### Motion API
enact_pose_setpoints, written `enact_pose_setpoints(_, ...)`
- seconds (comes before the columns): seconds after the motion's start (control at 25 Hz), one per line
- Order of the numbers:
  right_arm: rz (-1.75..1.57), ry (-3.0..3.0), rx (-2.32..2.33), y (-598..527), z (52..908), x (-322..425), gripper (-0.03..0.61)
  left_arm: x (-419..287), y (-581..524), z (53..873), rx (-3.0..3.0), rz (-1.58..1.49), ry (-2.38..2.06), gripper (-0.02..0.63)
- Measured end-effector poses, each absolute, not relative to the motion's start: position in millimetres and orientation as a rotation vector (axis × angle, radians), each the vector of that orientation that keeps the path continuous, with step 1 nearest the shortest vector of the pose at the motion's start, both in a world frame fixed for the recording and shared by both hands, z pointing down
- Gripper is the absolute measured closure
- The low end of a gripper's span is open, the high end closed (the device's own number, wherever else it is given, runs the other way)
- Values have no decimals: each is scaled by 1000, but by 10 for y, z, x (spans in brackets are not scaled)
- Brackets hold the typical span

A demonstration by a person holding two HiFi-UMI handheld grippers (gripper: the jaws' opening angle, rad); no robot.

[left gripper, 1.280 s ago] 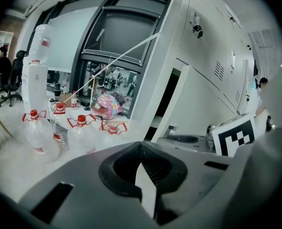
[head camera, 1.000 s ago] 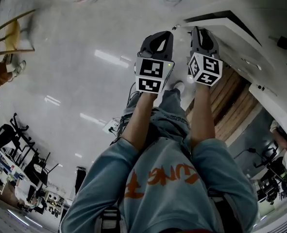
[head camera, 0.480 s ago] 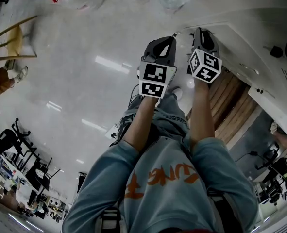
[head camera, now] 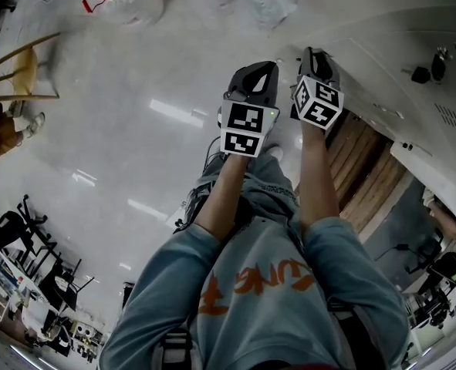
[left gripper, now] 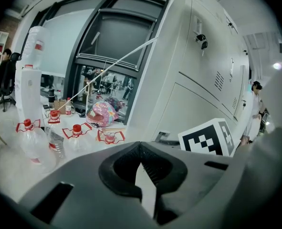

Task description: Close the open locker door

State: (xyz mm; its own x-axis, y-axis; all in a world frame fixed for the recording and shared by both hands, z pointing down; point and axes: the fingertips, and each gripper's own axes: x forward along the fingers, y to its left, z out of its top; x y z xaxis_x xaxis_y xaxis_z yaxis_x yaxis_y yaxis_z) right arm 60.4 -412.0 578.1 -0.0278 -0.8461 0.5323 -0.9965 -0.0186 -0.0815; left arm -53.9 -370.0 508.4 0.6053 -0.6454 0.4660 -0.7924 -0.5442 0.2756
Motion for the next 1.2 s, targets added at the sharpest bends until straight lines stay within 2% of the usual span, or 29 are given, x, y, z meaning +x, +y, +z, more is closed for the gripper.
enact_pose_setpoints(0.16, 702, -1985, 1878, -4088, 5777, 525, 417, -529, -3672, 4998, 2381, 425, -1159, 595)
enact_pose_setpoints(0.56, 710, -2095, 1884, -3815, 5420, 632, 419, -450, -3441, 4730, 2435, 435, -1208, 595)
enact_pose_setpoints(0.68, 690, -2154, 1907, -3669, 5192, 681, 444, -364, -3341, 4614, 2461, 431, -1215, 595)
enact_pose_setpoints(0.8, 651, -2186, 1943, -3479, 4934, 764, 503, -273, -3230, 4460, 2486, 414, -1224, 595)
enact_pose_setpoints(1.2, 475, -2328, 2024, -2882, 3972, 1124, 537, 131, -2866, 3870, 2590, 317, -1249, 595)
